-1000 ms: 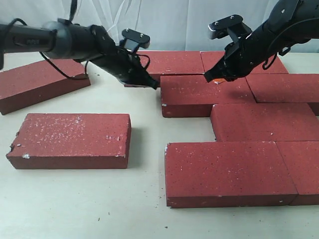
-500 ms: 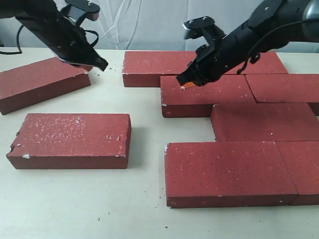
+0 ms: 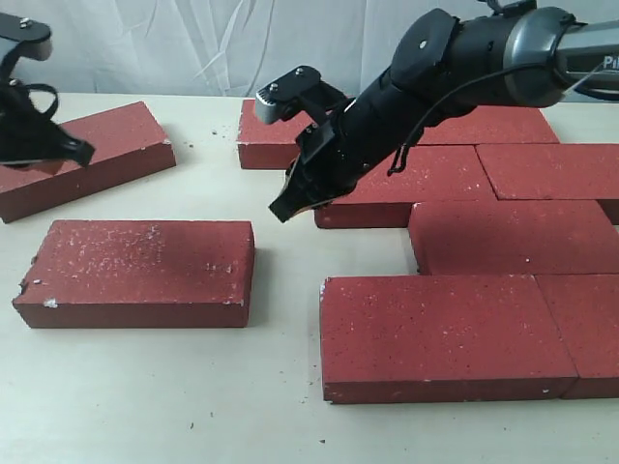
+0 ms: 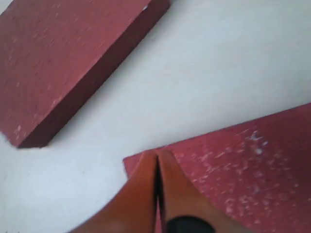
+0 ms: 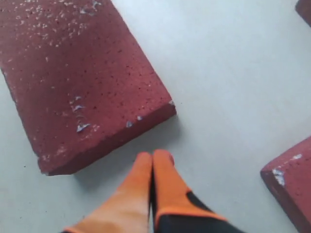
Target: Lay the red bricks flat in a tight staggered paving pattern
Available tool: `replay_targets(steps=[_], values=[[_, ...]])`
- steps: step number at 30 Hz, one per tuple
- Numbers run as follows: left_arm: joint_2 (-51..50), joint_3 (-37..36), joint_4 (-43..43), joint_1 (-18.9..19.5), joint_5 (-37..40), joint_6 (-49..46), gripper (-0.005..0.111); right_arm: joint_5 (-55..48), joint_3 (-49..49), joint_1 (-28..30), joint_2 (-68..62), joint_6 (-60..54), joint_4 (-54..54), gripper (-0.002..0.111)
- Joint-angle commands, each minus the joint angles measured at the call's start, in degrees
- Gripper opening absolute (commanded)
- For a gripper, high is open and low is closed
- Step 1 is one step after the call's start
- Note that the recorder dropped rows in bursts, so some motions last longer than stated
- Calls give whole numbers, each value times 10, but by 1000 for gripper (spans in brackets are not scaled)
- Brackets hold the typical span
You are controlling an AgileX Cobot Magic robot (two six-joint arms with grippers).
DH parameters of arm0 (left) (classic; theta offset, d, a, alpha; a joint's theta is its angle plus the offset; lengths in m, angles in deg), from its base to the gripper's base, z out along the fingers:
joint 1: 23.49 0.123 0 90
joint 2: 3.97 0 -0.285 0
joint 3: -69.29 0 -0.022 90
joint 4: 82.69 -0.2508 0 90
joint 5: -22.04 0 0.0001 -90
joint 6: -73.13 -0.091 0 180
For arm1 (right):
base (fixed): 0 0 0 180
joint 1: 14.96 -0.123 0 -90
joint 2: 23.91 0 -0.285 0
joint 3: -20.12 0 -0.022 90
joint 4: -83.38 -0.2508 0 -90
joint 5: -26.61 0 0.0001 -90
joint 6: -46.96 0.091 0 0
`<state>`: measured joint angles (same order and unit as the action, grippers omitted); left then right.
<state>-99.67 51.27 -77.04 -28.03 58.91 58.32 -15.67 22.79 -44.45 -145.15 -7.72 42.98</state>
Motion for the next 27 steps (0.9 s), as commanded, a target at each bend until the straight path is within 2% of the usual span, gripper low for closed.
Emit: replay_targets(steps=[1,3,4,6,15,20,27], values=[[16,-59,1,68,-13,10,0,-3,-1,-21,6,61,78,-1],[13,-81,-3,94,-23,9,0,3,-1,-29,4,100,116,-1],[12,-101,-11,116,-57,9,0,19,-1,-36,-1,125,141,-1],[12,-127,-13,134,-104,9,0,27,0,-39,-19,133,151,-1],[-84,-137,-6,136,-102,-34,0,-41,75,-56,-101,159,170,-1],[-101,-134,117,136,-93,-158,0,-30,87,-65,-124,160,170,-1],[-101,-134,219,136,-70,-266,0,-2,87,-79,-125,160,167,-1]])
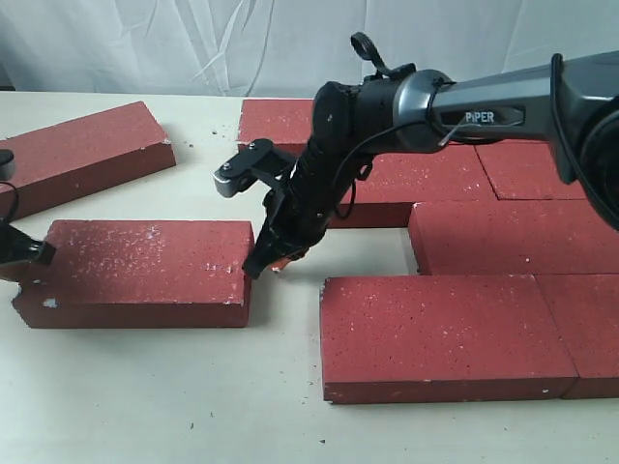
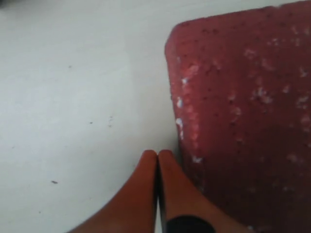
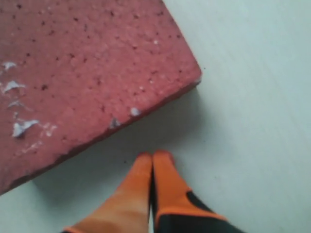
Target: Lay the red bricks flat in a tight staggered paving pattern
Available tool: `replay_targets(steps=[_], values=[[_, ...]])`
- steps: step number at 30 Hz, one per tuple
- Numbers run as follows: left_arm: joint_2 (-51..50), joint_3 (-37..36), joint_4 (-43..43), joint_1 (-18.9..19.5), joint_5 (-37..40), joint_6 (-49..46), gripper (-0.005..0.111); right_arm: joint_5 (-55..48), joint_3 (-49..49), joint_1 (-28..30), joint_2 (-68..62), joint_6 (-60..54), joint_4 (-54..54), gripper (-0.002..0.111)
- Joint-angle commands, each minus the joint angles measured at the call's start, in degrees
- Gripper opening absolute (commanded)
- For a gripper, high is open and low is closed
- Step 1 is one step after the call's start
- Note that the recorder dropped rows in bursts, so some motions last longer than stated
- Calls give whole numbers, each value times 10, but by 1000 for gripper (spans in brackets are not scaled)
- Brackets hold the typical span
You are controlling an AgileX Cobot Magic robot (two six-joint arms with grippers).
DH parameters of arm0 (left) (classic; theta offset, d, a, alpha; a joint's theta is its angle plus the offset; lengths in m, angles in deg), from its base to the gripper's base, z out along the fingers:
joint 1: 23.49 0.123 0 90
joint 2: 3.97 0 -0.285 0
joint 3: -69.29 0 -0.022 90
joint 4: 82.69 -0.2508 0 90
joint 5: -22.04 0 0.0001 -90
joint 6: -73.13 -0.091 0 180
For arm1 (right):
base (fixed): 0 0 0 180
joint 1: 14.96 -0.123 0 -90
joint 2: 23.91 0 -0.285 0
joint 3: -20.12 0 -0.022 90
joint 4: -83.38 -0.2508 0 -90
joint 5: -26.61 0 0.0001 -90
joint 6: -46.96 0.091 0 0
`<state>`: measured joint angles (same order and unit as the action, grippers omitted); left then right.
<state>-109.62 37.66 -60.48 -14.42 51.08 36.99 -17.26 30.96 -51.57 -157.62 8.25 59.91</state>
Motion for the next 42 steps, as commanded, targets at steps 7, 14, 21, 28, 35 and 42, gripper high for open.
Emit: replay_targets(steps=[7,14,21,28,35,42], values=[[-2,2,69,0,13,-65,0,29,8,-17,0,0,-3,-1],[-2,18,102,0,11,-65,0,36,10,-17,8,-1,-3,-1],[-2,32,148,0,57,-111,0,31,10,-12,32,1,43,-1],[-2,32,253,0,70,-202,0,30,10,29,35,12,40,-1],[-2,32,293,-4,77,-244,0,3,18,46,35,13,36,-1],[-16,32,293,-56,46,-245,0,-26,41,46,35,38,68,-1]])
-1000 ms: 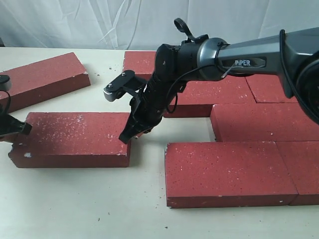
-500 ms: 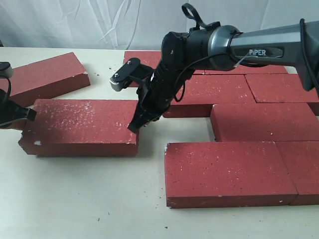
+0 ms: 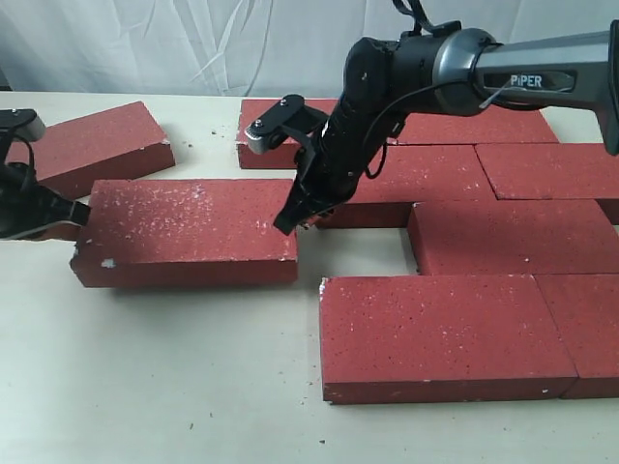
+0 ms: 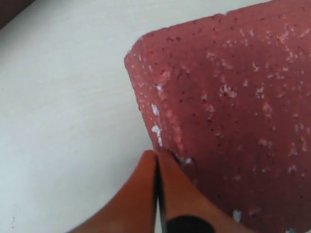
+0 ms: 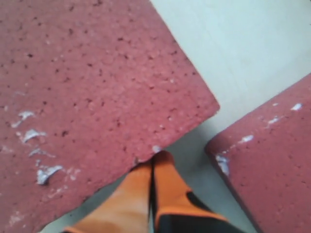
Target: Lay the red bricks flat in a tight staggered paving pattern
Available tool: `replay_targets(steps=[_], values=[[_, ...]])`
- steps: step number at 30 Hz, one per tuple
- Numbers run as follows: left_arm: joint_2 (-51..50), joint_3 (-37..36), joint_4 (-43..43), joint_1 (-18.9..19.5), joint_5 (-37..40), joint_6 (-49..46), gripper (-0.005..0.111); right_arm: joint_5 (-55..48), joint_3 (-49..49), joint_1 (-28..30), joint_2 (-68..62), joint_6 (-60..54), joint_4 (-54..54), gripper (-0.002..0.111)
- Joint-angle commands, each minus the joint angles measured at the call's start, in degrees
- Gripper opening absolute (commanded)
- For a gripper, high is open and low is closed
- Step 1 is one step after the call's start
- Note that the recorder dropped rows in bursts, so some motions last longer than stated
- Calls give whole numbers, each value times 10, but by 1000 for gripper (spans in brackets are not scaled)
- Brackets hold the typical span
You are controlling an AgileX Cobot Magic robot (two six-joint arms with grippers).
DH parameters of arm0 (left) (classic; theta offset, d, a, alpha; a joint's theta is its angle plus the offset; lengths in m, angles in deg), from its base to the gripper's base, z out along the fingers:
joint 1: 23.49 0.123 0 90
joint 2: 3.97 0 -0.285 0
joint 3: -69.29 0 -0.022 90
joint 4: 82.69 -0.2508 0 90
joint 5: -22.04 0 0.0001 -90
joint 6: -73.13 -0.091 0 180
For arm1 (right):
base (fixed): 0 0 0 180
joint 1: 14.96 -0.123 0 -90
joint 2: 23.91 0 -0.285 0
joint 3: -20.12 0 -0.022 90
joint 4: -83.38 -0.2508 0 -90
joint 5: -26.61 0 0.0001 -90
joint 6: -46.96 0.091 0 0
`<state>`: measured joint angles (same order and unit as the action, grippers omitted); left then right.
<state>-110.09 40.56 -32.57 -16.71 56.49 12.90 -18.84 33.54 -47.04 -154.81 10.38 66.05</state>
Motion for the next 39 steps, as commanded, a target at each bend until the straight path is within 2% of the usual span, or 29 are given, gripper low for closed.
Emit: replay_targets(steps=[1,6,11,20,28,34,39], values=[[-12,2,13,-41,-16,-5,0,-16,17,1,7,20,15,-1],[-13,2,15,-64,-44,-5,0,-21,17,1,1,56,63,-1],[-13,2,15,-64,-50,-5,0,-24,17,1,-7,58,72,-1],[-13,2,-16,-64,-1,-3,0,-52,17,1,-15,73,107,-1],[-13,2,-31,-64,10,-3,0,-70,17,1,-22,81,108,-1],[-13,3,-69,-64,-46,-1,0,-109,17,0,-7,81,77,-1],[-13,3,-78,-64,-16,0,0,-123,17,0,-3,81,86,-1]])
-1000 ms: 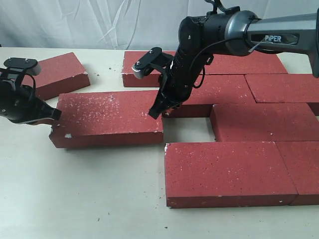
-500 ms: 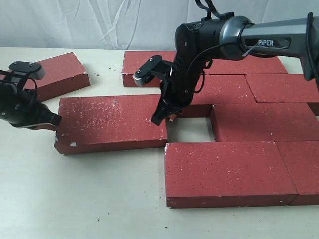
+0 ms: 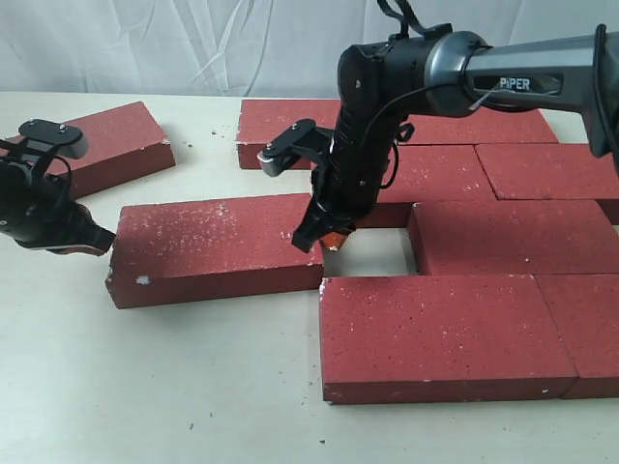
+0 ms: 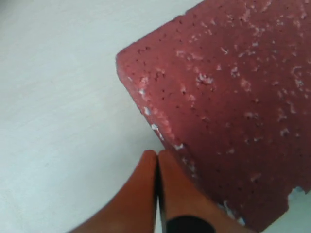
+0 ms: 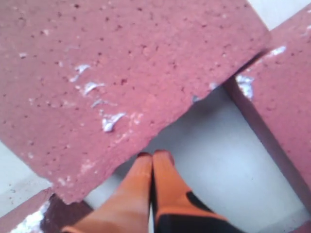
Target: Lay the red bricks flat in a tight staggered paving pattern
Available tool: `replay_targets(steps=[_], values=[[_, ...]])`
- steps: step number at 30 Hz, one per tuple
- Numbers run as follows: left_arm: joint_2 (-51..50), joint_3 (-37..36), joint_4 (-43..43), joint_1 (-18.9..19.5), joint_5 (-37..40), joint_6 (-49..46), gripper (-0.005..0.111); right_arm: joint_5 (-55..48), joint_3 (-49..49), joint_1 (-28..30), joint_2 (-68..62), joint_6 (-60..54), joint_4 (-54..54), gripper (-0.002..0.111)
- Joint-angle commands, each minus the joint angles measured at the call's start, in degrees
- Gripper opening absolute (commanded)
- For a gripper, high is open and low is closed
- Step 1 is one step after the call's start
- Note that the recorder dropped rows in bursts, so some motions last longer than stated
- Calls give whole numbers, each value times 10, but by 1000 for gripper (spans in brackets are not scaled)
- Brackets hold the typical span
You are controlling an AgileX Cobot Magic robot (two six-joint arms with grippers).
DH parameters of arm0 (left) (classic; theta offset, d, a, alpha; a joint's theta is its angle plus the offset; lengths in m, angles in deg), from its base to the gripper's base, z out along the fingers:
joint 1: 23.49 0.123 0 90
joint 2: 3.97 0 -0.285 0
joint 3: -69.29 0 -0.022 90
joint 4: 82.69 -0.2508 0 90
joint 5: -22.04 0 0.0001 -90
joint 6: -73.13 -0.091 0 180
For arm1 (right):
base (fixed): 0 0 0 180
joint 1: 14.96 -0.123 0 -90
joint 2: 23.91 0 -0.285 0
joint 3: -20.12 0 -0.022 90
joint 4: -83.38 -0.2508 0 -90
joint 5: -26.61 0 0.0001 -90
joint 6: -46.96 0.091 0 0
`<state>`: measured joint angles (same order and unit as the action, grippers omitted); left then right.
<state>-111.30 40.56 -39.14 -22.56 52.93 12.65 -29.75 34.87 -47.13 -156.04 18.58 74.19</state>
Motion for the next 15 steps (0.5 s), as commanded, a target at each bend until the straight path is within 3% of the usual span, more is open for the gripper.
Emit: replay_targets(steps=[1,9,15], values=[[-1,3,-12,-5,17,3,0,-14,3,1,9,-1,12,-1],[-1,3,-11,-5,-91,1,0,8,19,2,56,6,50,-1],[-1,3,-6,-5,-100,3,0,204,28,2,50,30,12,-1]])
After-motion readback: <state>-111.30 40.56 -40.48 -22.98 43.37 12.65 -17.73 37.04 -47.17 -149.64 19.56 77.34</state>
